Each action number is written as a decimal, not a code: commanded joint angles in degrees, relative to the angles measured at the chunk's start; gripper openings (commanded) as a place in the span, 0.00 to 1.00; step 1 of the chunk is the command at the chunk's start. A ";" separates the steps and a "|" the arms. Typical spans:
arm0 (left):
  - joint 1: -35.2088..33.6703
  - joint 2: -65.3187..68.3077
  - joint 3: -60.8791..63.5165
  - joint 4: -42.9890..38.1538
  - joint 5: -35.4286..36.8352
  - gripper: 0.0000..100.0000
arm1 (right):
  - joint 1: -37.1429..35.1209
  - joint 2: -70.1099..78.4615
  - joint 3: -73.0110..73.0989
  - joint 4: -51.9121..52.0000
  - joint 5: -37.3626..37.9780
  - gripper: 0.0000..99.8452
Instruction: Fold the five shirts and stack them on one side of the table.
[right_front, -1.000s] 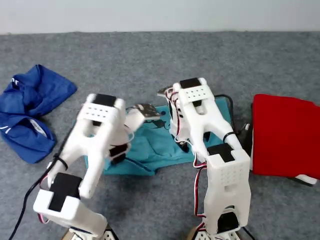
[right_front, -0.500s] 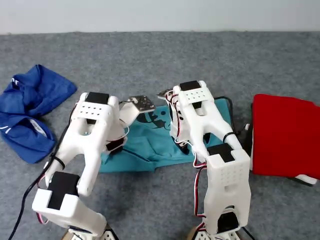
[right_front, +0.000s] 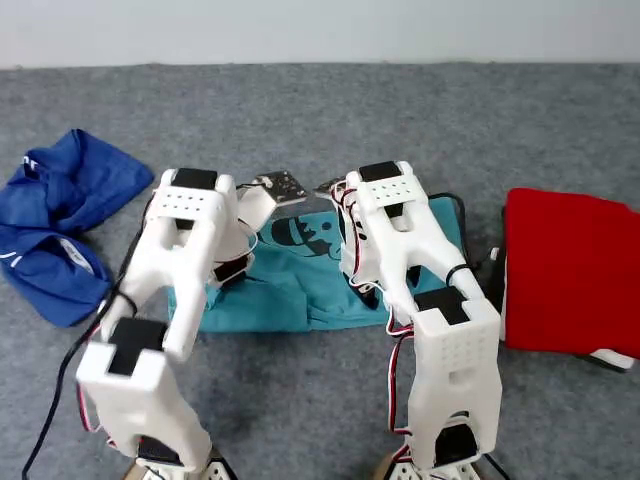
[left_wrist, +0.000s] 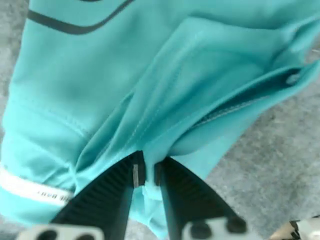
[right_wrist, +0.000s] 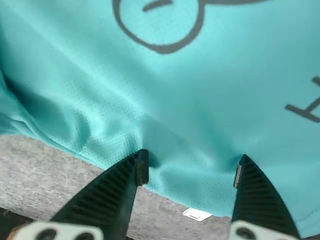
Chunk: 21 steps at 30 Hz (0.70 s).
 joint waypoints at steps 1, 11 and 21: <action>-0.79 4.31 -7.52 2.81 0.53 0.03 | 0.22 -3.21 0.00 -0.40 -0.70 0.28; -1.41 8.79 -13.93 5.71 0.88 0.04 | 0.22 -3.21 0.00 -0.40 -0.70 0.28; -1.76 8.88 -14.29 7.82 1.14 0.14 | 0.22 -3.21 0.00 0.04 -0.70 0.28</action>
